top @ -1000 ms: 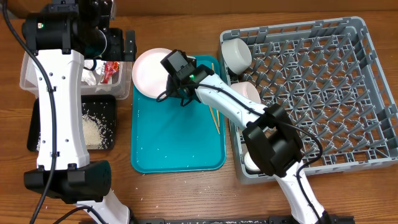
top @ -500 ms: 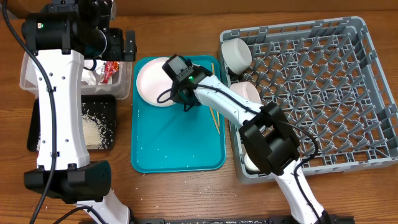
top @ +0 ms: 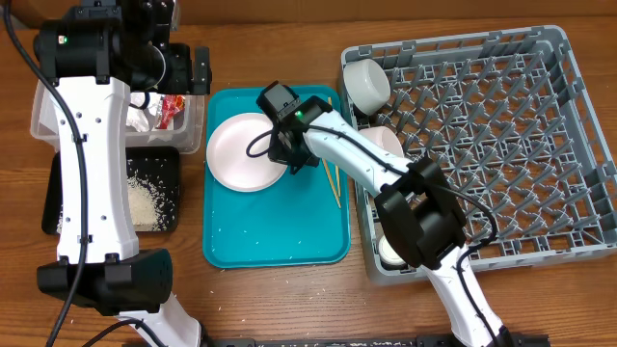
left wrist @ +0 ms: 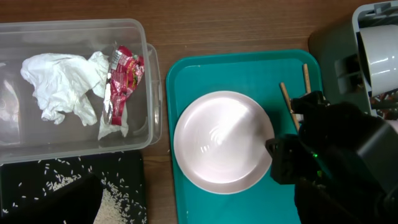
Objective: Sort waste into correct bins and load items into the dishwasher
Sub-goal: 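Grasp the rim of the large pink plate with the right gripper, then carry the large pink plate to the rack and stand it upright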
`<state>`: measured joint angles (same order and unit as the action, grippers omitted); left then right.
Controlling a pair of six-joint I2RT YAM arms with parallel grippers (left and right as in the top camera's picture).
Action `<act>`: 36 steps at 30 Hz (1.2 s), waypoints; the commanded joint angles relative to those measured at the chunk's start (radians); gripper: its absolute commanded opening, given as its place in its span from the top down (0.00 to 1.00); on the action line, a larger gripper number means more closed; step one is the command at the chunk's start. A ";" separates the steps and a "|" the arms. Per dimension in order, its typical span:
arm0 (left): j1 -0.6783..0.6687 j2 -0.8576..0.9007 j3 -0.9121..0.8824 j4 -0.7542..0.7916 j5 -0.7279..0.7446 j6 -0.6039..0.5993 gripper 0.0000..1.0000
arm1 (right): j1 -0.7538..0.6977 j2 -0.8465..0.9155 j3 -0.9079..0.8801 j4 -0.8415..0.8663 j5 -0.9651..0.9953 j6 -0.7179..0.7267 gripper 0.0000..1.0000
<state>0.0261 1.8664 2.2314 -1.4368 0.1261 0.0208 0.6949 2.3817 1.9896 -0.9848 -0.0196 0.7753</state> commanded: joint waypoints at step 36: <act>-0.007 -0.006 0.010 0.001 -0.003 -0.002 0.00 | -0.286 -0.309 0.136 -0.537 1.268 -0.299 0.96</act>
<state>0.0261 1.8664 2.2314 -1.4368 0.1257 0.0208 0.4004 2.0712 2.2059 -1.5723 1.2015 0.5041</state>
